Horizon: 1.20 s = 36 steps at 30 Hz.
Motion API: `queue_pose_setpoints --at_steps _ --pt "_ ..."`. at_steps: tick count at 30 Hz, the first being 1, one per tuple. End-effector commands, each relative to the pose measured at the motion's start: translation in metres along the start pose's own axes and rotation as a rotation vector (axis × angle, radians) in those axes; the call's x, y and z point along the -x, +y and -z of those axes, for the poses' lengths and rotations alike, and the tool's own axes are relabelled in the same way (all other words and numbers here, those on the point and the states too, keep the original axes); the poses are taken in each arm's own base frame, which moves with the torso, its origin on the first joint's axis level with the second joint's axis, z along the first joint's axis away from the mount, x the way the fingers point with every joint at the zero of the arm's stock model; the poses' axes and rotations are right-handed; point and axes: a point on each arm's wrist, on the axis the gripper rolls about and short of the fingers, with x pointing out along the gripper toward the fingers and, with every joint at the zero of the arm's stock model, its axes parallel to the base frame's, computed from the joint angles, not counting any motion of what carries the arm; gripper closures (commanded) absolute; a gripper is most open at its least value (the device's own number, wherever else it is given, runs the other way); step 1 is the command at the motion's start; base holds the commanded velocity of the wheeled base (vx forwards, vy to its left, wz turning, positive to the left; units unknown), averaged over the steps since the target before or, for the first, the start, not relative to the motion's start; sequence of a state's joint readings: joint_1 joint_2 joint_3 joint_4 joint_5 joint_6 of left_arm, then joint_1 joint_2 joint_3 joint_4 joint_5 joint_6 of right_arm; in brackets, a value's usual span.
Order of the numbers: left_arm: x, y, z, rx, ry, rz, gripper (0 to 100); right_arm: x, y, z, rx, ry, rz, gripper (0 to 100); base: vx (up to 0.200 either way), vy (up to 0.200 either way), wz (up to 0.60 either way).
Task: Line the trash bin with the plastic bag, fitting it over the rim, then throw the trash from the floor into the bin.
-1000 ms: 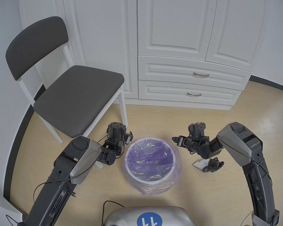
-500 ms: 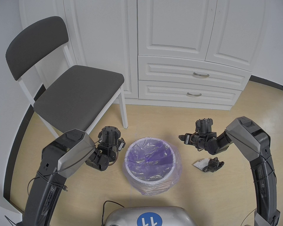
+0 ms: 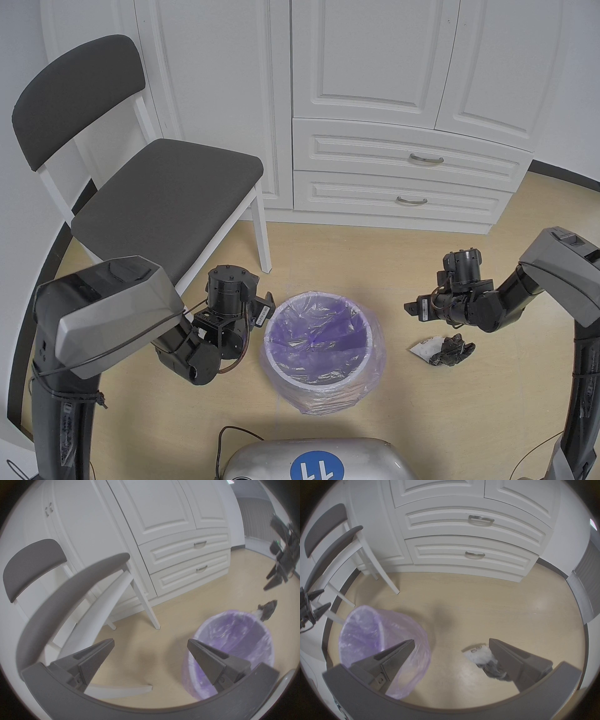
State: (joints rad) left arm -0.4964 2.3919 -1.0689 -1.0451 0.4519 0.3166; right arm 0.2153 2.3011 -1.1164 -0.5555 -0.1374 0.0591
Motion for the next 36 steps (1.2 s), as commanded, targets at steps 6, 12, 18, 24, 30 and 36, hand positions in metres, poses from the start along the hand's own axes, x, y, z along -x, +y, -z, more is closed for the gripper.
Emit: queue_pose_setpoints --at_steps 6,12,18,24,30,36 --pt "0.127 0.016 -0.066 0.191 -0.161 0.141 0 0.078 -0.031 0.012 -0.029 -0.038 0.052 0 0.0 0.0 0.0" --pt "0.185 0.042 -0.082 0.254 -0.246 0.182 0 0.072 -0.056 0.027 -0.089 0.005 0.112 0 0.0 0.0 0.0" --pt "0.245 0.095 -0.082 0.445 -0.343 0.165 0 0.019 -0.074 0.051 -0.247 0.09 0.14 0 0.0 0.0 0.0" --pt "0.271 0.145 -0.062 0.505 -0.383 0.016 0 -0.003 -0.079 0.051 -0.296 0.135 0.114 0 0.0 0.0 0.0" --pt "0.282 0.155 -0.048 0.505 -0.38 -0.03 0 -0.025 -0.076 0.035 -0.347 0.209 0.121 0 0.0 0.0 0.0" --pt "0.284 0.158 -0.048 0.517 -0.392 -0.042 0 -0.065 -0.085 0.026 -0.408 0.278 0.151 0 0.0 0.0 0.0"
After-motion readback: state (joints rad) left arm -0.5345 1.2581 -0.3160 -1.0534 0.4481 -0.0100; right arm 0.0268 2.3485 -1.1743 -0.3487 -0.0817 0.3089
